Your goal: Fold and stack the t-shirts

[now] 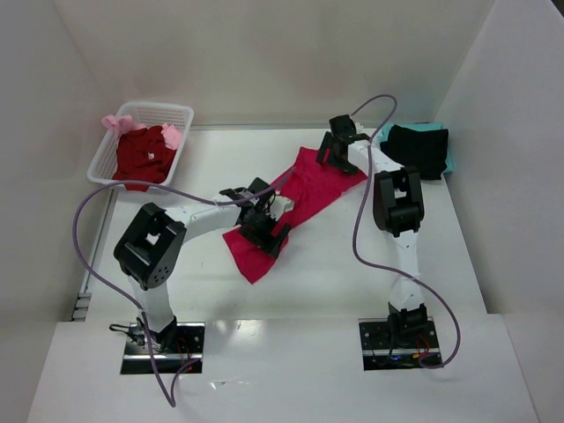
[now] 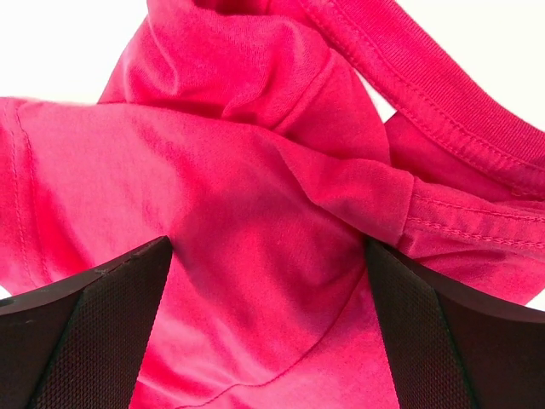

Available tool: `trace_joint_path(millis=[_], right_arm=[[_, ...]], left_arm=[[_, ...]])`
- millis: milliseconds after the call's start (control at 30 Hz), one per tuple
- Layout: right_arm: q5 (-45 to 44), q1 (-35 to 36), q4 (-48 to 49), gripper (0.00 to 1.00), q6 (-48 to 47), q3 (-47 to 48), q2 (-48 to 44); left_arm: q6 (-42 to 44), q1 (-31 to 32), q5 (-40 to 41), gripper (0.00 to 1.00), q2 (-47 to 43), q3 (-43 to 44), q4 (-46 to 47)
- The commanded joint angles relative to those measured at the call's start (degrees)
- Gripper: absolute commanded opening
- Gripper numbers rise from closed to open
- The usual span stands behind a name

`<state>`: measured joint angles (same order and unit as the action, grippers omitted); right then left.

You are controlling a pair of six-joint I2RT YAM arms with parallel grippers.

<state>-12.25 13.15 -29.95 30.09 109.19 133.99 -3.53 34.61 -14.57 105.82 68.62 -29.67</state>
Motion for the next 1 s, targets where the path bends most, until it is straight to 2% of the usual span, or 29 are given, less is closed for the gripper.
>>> trace_joint_path(millis=[0, 167, 333, 600, 833, 967], right_arm=[[2.93, 1.79, -0.55, 1.00, -0.12, 2.87, 2.06], [4.69, 3.90, 0.25, 1.00, -2.30, 7.08, 4.60], [5.83, 5.92, -0.89, 1.00, -3.54, 15.34, 8.21], [8.47, 5.93, -2.13, 1.00, -3.54, 25.36, 14.27], [8.47, 6.45, -3.18, 1.00, -5.13, 28.36, 14.80], [7.86, 6.45, -2.48, 1.00, -6.17, 25.82, 8.14]], left_arm=[[-9.63, 4.57, -2.24, 0.99, 1.76, -6.48, -3.99], [-11.59, 8.54, -3.09, 0.99, 1.76, -8.33, -5.04], [-14.48, 13.28, -5.37, 0.99, 1.06, -6.39, -7.85], [-20.55, 17.77, -7.40, 0.99, -0.97, -8.41, -6.80], [-28.37, 21.63, -6.35, 0.99, -3.33, -4.29, -4.08], [-33.29, 21.64, -0.04, 0.99, -8.95, -2.97, -5.21]])
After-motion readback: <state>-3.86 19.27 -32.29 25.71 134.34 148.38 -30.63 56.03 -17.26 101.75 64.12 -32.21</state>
